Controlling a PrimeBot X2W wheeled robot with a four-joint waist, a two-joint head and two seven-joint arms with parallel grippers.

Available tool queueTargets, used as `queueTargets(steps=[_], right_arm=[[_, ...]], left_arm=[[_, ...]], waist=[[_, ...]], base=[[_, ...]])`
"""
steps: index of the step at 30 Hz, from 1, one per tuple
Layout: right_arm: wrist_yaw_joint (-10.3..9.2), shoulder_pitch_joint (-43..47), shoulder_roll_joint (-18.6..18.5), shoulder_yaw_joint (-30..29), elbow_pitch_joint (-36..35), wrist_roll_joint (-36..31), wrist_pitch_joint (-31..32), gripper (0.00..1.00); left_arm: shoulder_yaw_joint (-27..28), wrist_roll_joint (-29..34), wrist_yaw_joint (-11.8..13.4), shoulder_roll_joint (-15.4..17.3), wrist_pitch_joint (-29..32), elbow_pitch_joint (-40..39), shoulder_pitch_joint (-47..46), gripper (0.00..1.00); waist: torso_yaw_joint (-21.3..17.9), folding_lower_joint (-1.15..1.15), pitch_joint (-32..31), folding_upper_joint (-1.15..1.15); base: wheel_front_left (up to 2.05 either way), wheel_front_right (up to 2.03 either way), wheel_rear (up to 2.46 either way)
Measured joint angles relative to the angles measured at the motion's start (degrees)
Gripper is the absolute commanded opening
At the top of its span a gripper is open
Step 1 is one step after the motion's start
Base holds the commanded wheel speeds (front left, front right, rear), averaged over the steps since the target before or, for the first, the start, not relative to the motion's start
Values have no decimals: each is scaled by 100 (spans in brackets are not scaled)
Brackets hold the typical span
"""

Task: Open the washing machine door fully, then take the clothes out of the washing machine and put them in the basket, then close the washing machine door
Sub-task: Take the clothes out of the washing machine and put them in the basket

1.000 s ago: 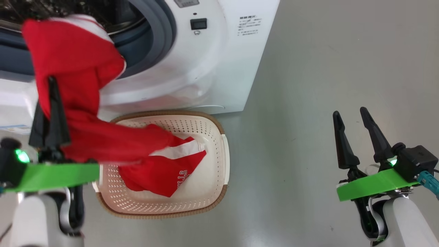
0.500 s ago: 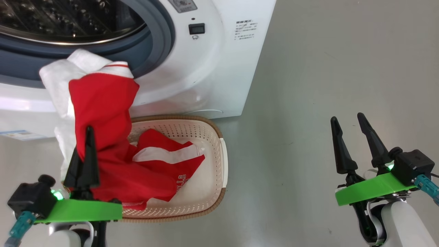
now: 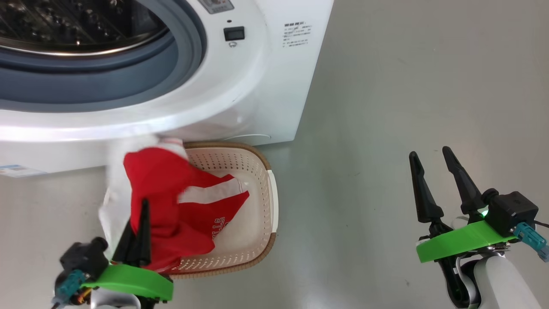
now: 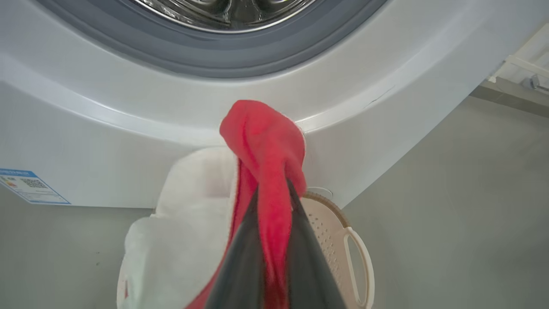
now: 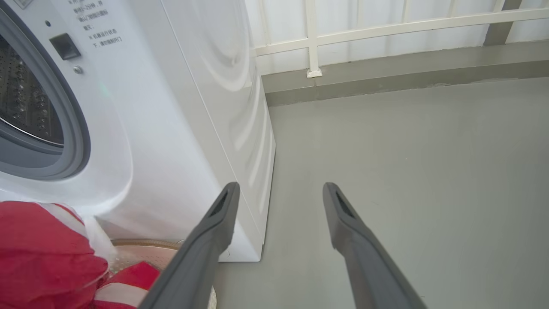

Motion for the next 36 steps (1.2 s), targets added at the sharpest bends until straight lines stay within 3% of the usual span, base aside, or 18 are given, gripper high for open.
queueTargets(steps=[18, 36], right_arm=[[0, -148, 0, 9, -134, -2, 0, 100], [0, -505, -1, 0, -330, -58, 0, 100]], left_arm=[[-190, 345, -36, 4, 1, 1804, -1178, 0], [-82, 689, -62, -30, 1, 2924, -2385, 0]], waist=[[-85, 0, 743, 0], [-142, 0, 1706, 0]], base=[[0, 0, 0], [0, 0, 0]])
